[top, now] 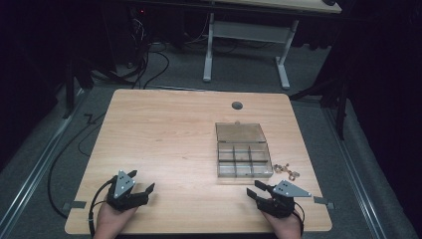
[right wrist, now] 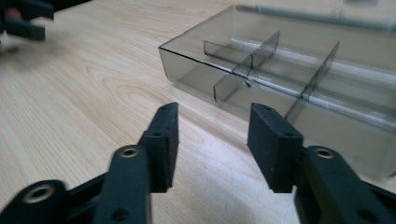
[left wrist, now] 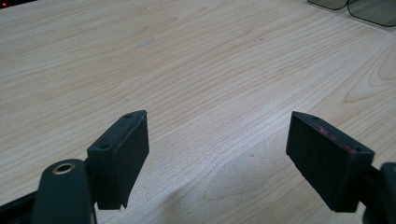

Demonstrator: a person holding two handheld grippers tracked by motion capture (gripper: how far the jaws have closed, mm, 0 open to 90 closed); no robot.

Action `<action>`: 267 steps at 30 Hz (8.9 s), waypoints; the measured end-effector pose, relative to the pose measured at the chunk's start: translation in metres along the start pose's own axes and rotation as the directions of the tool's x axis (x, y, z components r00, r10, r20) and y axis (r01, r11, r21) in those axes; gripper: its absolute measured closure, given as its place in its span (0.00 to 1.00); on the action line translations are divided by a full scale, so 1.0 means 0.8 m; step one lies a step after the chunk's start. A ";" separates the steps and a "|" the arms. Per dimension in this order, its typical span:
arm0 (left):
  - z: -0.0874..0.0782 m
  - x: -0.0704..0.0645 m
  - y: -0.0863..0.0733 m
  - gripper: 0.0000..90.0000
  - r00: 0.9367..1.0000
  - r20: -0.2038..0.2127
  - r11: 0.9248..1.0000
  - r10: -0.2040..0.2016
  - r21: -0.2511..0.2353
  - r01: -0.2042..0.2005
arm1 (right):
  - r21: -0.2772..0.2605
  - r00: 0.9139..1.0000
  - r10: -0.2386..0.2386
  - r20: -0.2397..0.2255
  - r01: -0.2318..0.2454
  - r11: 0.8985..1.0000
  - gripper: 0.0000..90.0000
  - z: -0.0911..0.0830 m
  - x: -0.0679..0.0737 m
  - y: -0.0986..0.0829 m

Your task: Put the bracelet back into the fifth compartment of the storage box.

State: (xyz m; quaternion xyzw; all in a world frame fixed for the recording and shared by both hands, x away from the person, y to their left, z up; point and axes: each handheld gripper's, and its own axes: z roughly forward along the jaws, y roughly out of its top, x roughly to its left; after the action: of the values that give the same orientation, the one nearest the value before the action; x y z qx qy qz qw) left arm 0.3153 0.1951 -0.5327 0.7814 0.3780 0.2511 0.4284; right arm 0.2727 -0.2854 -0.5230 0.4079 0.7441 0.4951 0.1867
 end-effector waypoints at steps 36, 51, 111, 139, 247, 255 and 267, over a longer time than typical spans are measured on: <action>0.002 0.000 0.001 0.25 1.000 0.016 1.000 0.006 0.019 -0.006 | 0.242 0.881 0.062 0.469 -0.196 0.950 0.96 -0.004 -0.134 0.039; 0.002 -0.002 0.001 0.25 1.000 0.014 1.000 0.017 0.020 -0.017 | 0.283 0.923 0.049 0.382 -0.167 0.944 1.00 -0.022 -0.096 0.008; 0.003 -0.002 0.001 0.25 1.000 0.020 0.999 0.021 0.025 -0.022 | 0.402 0.985 -0.140 0.100 0.089 0.911 0.90 0.027 0.010 0.030; 0.002 -0.002 0.001 0.24 0.999 0.036 0.999 0.031 0.022 -0.031 | 0.620 0.994 -0.049 0.101 -0.024 0.784 0.77 0.009 -0.010 0.046; 0.002 -0.004 0.001 0.24 0.997 0.053 0.998 0.048 0.024 -0.049 | 0.826 0.952 -0.235 -0.197 0.290 0.483 0.90 0.096 0.043 0.112; 0.002 -0.004 0.001 0.24 0.997 0.051 0.998 0.049 0.025 -0.050 | 0.824 0.954 -0.227 -0.194 0.284 0.491 0.90 0.087 0.039 0.118; 0.002 -0.004 0.001 0.24 0.997 0.052 0.998 0.050 0.026 -0.051 | 0.828 0.956 -0.228 -0.183 0.275 0.488 0.90 0.071 0.031 0.138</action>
State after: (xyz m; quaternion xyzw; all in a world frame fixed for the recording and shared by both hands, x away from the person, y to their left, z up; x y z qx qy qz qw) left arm 0.3152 0.1914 -0.5330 0.8026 0.3504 0.2365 0.4208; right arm 0.3430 -0.2127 -0.4467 0.3214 0.9455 0.0491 0.0175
